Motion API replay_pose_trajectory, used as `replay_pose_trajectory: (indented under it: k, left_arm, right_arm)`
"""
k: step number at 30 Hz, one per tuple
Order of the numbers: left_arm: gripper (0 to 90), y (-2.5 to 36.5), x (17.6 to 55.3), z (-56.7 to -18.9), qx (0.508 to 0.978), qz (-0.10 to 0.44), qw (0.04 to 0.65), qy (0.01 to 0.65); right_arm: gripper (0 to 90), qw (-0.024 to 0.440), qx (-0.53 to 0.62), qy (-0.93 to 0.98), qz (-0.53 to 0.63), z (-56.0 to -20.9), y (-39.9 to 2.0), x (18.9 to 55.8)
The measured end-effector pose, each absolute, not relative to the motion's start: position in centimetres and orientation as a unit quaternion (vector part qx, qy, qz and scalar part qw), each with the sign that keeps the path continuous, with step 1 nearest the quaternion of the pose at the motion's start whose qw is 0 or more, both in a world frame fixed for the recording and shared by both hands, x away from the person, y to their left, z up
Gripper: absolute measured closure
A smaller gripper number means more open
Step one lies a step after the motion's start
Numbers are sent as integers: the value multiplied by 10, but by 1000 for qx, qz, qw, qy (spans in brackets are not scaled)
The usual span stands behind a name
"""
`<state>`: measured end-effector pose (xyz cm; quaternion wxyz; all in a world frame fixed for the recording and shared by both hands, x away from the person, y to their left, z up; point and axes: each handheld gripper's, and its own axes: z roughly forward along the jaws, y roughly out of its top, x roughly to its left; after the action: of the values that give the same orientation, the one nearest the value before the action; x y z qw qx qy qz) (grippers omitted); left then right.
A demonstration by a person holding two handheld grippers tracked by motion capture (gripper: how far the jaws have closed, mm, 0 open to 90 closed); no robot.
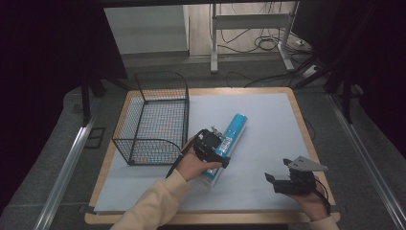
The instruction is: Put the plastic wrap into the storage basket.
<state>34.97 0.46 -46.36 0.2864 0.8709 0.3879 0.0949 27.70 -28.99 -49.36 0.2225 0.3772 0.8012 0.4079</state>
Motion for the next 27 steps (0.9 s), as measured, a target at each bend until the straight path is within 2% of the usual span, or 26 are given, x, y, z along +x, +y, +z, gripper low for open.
replay_pose_trajectory:
  k: [15,27]
  left_arm:
    - [132,-15,375,-472,874,94,261,399]
    - [132,-30,397,-487,877,71,236,412]
  right_arm:
    - [130,220,378,802,407,-494,-290,278]
    - [130,217,379,803,404,-495,-291,278]
